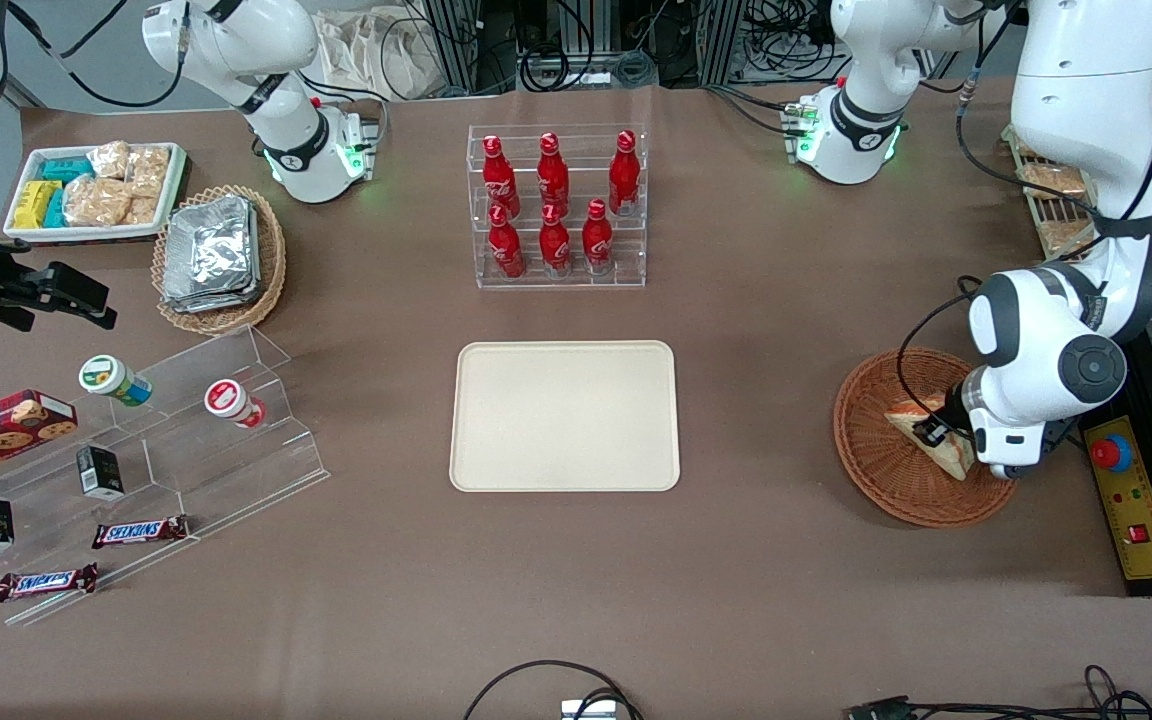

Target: Place sandwich from basket to tray

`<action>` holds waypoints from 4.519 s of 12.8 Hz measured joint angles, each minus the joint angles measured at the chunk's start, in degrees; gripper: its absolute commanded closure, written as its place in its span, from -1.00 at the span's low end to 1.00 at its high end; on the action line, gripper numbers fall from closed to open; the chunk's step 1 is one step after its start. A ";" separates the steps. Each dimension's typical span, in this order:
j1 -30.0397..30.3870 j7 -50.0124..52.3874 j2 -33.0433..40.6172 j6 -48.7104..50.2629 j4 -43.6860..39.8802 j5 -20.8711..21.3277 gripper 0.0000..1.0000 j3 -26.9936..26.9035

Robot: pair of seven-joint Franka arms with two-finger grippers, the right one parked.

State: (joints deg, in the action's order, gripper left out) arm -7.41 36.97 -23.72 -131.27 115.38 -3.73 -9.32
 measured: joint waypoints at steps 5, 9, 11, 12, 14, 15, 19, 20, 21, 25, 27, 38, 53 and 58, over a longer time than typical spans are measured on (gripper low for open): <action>-1.15 -1.48 4.50 9.58 -2.63 0.56 1.00 -0.02; -4.46 -13.49 14.92 24.43 -10.83 1.82 1.00 0.46; -7.56 -20.93 16.05 30.87 -15.66 1.81 1.00 0.99; -9.60 -22.67 15.87 32.28 -17.37 1.64 1.00 1.36; -12.96 -22.18 14.77 34.62 -21.46 1.03 1.00 4.47; -14.17 -19.51 13.64 36.38 -24.45 0.93 1.00 7.21; -18.50 -9.06 6.71 39.23 -32.81 0.91 1.00 14.98; -19.91 -7.42 4.15 38.97 -33.96 0.92 1.00 15.70; -21.79 -5.33 0.93 38.52 -35.52 0.93 1.00 15.91; -26.81 -0.09 -13.82 30.29 -40.82 5.13 1.00 15.94; -26.69 -0.08 -18.56 24.91 -40.75 6.10 1.00 15.68; -26.46 0.73 -23.56 20.69 -40.02 8.73 -1.00 14.91; -16.37 -3.47 -2.97 18.16 -29.38 8.71 -1.00 14.58; -3.66 -14.39 14.33 25.88 -21.52 8.08 -1.00 15.15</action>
State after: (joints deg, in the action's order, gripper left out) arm -11.07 22.57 -9.39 -105.39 93.87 4.35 5.84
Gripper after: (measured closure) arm 0.000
